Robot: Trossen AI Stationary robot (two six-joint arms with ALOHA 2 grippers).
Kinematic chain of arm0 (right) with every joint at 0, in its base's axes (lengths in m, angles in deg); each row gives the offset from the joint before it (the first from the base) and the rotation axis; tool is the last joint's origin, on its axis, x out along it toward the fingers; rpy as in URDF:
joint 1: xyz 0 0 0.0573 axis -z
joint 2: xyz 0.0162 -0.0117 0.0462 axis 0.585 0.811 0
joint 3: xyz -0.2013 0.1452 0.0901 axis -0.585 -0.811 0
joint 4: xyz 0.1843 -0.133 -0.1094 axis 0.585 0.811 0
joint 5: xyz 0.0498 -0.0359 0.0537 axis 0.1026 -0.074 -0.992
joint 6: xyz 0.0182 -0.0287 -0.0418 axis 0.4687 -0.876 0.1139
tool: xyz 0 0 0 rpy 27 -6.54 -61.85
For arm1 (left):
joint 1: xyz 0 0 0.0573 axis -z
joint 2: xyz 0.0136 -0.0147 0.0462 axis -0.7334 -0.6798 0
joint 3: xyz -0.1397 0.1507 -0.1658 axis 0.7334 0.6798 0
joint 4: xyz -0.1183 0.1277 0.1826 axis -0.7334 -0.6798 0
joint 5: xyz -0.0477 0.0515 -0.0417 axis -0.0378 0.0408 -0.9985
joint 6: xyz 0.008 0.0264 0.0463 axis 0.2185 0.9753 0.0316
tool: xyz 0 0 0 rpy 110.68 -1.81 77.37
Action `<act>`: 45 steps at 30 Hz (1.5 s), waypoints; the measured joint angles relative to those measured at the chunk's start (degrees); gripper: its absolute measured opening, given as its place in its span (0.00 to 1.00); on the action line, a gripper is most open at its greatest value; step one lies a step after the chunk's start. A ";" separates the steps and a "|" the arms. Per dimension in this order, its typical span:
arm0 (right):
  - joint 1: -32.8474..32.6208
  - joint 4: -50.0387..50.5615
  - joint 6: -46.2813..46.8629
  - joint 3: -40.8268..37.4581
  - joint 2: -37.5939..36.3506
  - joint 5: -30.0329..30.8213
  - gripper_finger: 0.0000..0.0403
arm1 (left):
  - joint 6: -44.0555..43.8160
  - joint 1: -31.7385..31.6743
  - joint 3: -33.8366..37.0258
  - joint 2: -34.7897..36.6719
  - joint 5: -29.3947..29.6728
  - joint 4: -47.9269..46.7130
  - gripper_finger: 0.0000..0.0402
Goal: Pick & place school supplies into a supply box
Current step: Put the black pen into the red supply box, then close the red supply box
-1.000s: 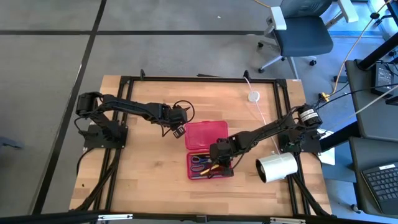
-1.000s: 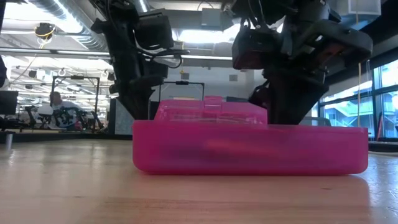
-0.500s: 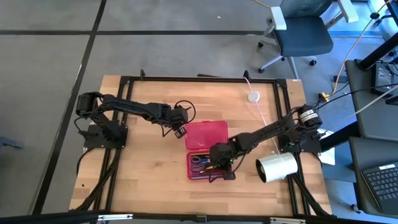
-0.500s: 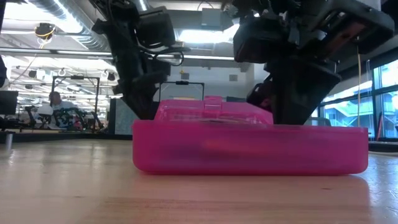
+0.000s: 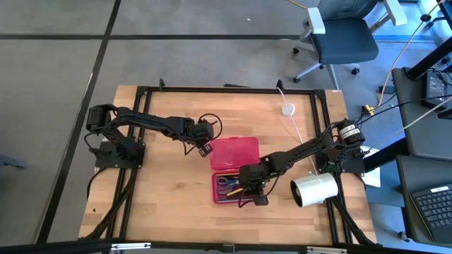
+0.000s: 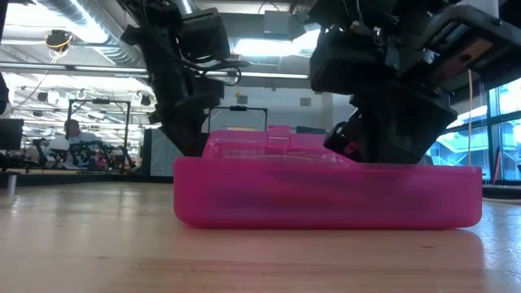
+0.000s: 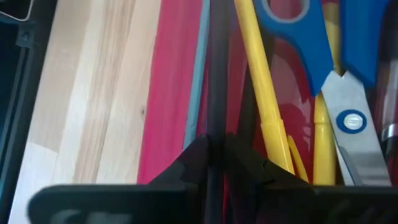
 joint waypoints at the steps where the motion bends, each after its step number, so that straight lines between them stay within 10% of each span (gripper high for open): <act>1: 0.00 0.06 -0.03 -0.02 0.00 0.00 0.13 | 0.00 0.00 0.00 0.00 -0.05 0.48 0.24; 14: -0.13 5.38 0.17 2.36 -0.63 4.77 0.41 | 5.26 0.00 0.00 0.03 -4.14 6.00 0.23; 45: -18.26 -10.03 7.48 3.63 -0.15 24.06 0.43 | 14.10 0.00 0.00 0.04 -6.45 7.85 0.24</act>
